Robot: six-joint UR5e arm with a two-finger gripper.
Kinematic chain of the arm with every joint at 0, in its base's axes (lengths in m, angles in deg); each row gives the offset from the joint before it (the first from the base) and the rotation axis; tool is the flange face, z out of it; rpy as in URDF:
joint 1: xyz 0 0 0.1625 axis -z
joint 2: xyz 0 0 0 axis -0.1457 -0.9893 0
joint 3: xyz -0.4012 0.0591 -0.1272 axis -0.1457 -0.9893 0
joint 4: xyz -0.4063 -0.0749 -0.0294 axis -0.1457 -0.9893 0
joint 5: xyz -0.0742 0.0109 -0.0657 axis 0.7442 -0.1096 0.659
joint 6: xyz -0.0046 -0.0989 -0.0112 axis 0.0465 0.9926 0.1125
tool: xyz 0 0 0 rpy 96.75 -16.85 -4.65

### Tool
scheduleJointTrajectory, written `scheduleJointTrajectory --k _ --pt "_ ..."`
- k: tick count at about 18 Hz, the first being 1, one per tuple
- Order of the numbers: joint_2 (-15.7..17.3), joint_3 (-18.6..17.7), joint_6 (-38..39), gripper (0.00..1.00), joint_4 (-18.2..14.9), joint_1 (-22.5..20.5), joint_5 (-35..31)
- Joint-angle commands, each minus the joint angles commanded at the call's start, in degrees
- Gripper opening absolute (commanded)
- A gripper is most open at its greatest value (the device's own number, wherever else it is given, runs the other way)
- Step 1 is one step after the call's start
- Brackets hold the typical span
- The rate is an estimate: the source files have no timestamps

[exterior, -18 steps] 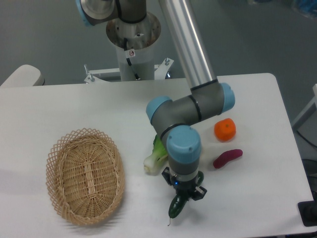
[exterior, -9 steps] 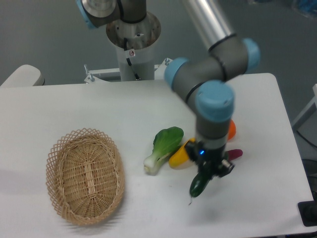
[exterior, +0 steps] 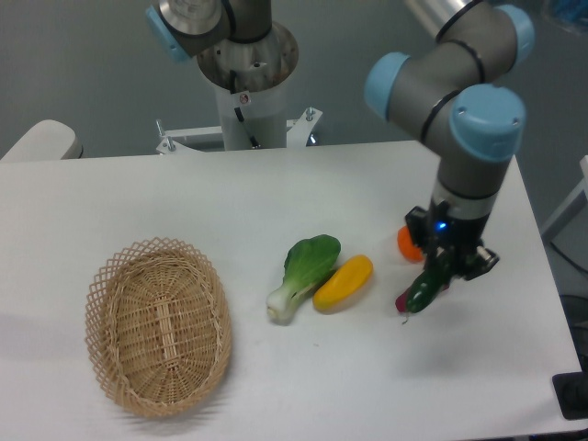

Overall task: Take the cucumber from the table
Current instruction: 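Lift the cucumber and carry it up toward the orange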

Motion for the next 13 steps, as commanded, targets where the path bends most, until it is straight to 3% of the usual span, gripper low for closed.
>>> scheduleJointTrajectory --k 13 --pt "-0.18 0.26 -1.59 0.22 0.0 -0.71 -0.09"
